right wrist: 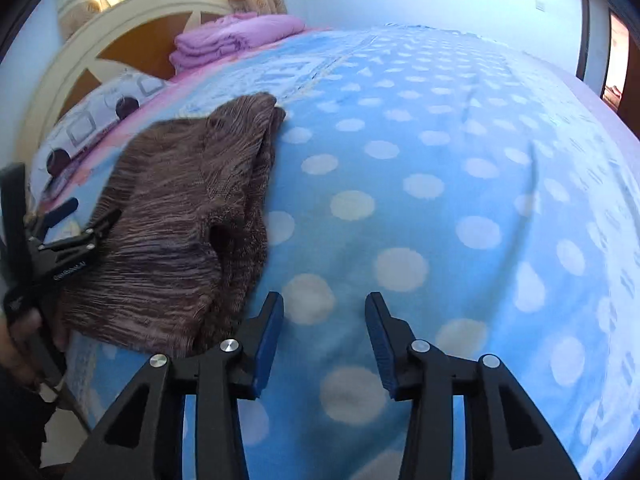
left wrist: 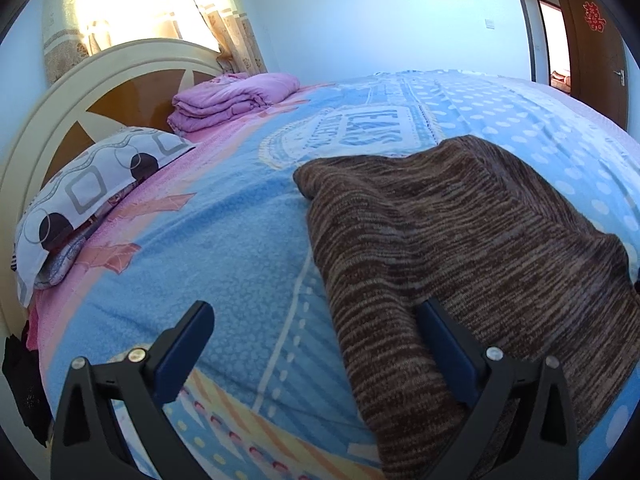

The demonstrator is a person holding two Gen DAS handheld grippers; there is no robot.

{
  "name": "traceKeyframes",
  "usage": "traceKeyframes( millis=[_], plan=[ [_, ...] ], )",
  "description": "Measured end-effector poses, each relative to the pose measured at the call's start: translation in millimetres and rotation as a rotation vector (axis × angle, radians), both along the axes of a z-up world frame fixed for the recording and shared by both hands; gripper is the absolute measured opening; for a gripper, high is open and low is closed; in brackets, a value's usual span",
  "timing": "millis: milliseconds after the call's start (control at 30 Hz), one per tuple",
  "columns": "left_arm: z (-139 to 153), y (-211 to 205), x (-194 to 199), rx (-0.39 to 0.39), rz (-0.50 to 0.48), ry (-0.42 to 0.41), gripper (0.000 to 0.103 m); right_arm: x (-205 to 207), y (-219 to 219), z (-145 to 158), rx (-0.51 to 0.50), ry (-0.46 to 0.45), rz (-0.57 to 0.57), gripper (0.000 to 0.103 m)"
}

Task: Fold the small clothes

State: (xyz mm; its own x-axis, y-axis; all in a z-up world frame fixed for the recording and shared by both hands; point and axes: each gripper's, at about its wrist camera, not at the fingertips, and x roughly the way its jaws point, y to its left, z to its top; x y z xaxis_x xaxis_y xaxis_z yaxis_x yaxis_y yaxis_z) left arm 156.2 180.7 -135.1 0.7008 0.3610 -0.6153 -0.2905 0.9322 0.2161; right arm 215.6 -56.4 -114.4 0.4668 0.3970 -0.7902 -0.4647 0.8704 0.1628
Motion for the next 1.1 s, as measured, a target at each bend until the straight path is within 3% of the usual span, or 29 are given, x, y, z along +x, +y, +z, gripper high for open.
traceKeyframes(
  millis=[200,500,667,1100],
  plan=[
    [21.8,-8.7,-38.9,-0.044,-0.025,0.001,0.103,-41.2,-3.1,43.3,0.075,-0.124,0.046,0.044],
    [72.6,-35.5,-78.8,-0.034,-0.109,-0.125,0.103,-83.6,6.5,92.2,0.143,-0.301,0.052,0.047],
    [78.1,-41.0,-81.7,-0.029,-0.122,-0.140,0.103,-93.9,4.8,98.8,0.151,-0.325,0.054,0.052],
    [80.3,-41.5,-85.2,-0.029,-0.118,-0.151,0.103,-100.5,10.9,93.7,0.151,-0.319,0.077,0.052]
  ],
)
